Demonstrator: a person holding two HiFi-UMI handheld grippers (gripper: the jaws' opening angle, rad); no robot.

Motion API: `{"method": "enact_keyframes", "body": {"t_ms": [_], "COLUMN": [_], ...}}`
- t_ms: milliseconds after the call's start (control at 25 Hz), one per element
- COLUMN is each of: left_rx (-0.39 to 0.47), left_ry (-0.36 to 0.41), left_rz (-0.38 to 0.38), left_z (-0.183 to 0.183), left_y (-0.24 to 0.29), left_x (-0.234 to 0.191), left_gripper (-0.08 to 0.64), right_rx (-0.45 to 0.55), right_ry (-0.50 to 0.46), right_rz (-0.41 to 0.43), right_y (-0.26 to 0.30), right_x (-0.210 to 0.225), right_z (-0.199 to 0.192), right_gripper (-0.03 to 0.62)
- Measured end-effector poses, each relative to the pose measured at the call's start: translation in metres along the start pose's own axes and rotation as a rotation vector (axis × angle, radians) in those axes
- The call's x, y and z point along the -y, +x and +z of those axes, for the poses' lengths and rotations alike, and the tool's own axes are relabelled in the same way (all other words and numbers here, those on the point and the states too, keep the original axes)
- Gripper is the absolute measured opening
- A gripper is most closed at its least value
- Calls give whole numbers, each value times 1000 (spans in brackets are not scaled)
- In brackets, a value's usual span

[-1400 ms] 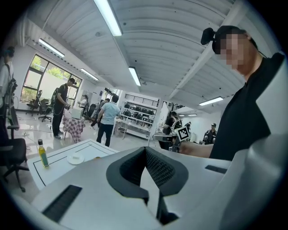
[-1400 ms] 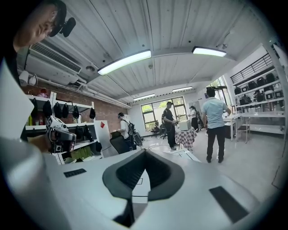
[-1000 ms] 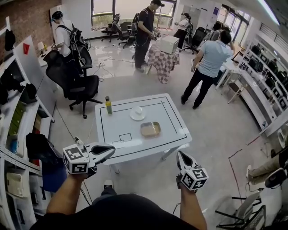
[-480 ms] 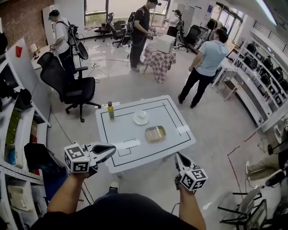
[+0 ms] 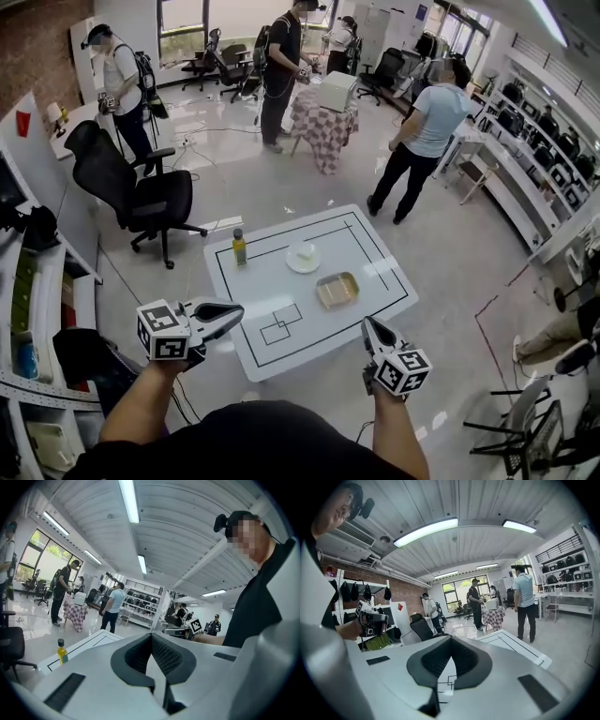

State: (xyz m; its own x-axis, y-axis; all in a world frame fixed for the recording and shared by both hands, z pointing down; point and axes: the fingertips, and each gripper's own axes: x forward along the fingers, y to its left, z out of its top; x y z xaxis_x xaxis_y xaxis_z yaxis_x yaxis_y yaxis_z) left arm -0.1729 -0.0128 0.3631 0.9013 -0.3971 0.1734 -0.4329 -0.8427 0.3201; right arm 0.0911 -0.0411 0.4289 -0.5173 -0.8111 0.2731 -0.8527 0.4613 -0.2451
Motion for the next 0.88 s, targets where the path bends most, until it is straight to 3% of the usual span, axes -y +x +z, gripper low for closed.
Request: {"method": "enact_keyframes", "body": {"t_ms": [360, 880], "left_rx": [-14, -79], "left_ry": [-3, 1], "left_rz": [-85, -199], "left_z": [7, 7], "left_y": [-10, 14], "left_x": [-52, -90], "left_gripper": [20, 21], "right_rx": [12, 0], "right_ry": [9, 103], "right_rz": [-83, -204], "right_y": [29, 37], "right_x": [-11, 9], "right_z": [11, -12], "right_gripper": [12, 12]}}
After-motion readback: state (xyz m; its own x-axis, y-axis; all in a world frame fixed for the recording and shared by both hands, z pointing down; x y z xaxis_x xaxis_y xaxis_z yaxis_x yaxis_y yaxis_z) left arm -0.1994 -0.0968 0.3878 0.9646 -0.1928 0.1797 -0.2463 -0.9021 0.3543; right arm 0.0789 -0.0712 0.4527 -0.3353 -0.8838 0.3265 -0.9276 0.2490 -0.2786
